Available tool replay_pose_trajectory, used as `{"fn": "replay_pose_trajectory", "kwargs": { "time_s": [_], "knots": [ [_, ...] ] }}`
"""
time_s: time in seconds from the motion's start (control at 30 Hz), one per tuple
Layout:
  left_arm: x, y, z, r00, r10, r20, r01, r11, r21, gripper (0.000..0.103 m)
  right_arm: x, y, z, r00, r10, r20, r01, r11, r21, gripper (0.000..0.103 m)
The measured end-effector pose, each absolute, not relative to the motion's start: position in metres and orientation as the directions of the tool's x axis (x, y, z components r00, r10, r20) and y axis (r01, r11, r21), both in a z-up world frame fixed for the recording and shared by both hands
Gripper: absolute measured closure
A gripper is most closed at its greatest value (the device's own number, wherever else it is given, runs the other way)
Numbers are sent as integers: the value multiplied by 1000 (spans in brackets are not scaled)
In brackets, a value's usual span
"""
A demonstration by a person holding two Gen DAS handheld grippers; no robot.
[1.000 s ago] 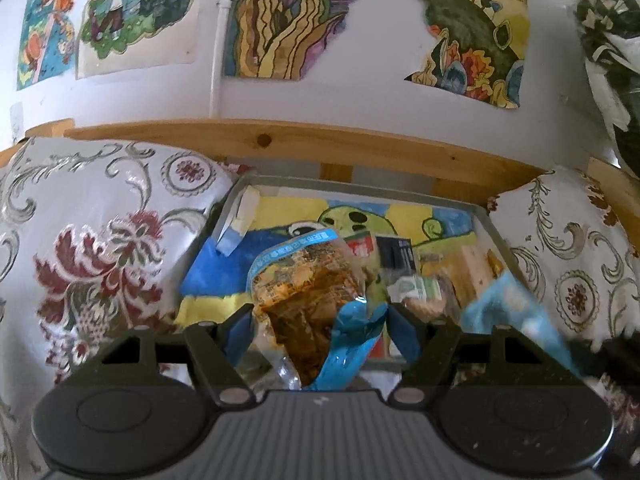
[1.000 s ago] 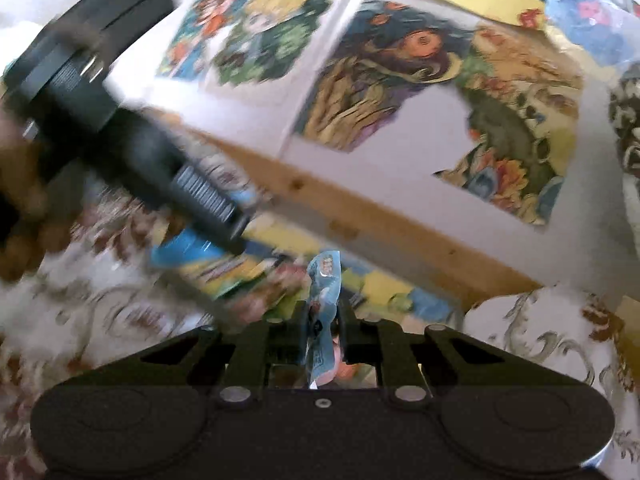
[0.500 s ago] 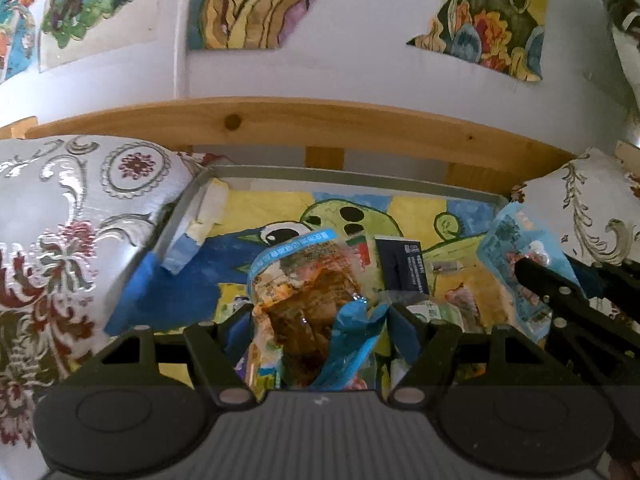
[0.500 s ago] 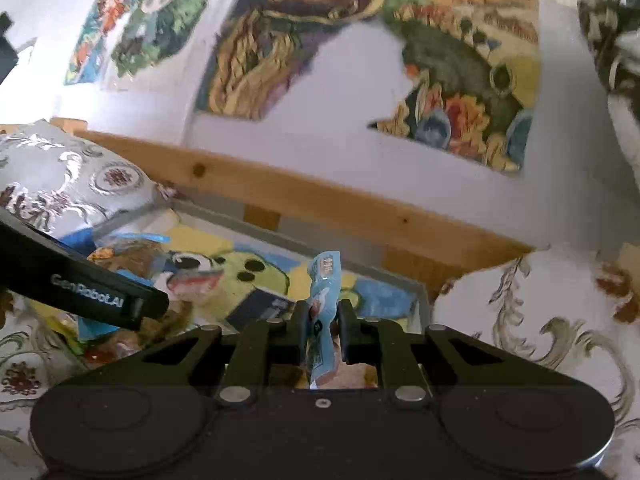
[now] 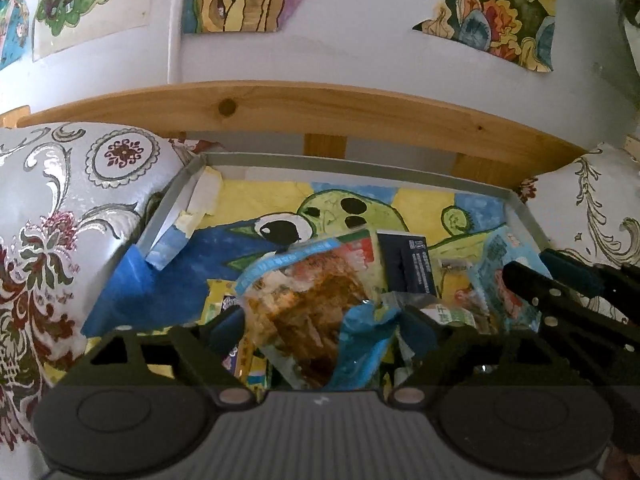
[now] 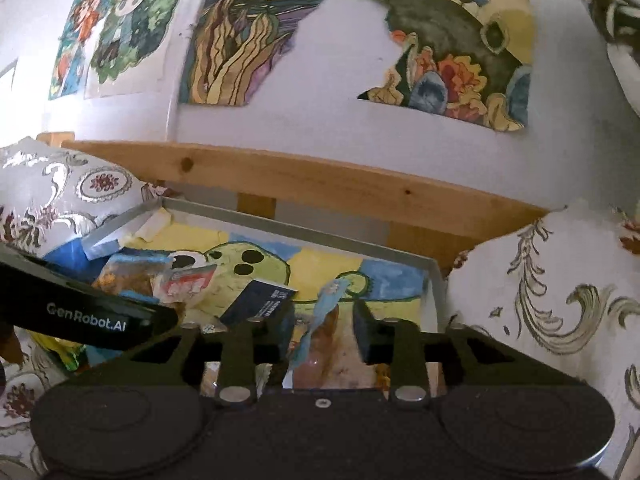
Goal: Organize snacks
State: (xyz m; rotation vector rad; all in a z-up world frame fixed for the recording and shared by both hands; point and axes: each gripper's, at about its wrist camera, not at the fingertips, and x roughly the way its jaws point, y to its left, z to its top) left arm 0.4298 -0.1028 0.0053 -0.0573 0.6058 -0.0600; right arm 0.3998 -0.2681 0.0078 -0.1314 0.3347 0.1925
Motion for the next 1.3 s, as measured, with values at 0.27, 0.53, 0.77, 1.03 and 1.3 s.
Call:
{"fn": "replay_pose_trajectory", "kwargs": {
  "time_s": [0.27,0.53,0.77,1.03,1.3],
  "knots": [
    [412,-96,18,838,-57,-543,-20,991,-133,1,375,-281,24,937,172,-304,-192,981,-39,29],
    [368,-78,38,868,-25,-497,-94,972,-213,0,325,-291,55,954,152,-257,-165,986,-29,10],
    [313,-62,53,885,6,-465,-125,966,-224,0,273,-294,78,958,160,-238,-159,987,21,3],
    [241,-46,58,900,49,-433,-127,980,-152,0,207,-280,85,952,174,-250,-171,985,34,1],
    [184,-33,53,907,46,-419,-106,987,-123,0,154,-268,82,947,169,-275,-157,986,62,1]
  ]
}}
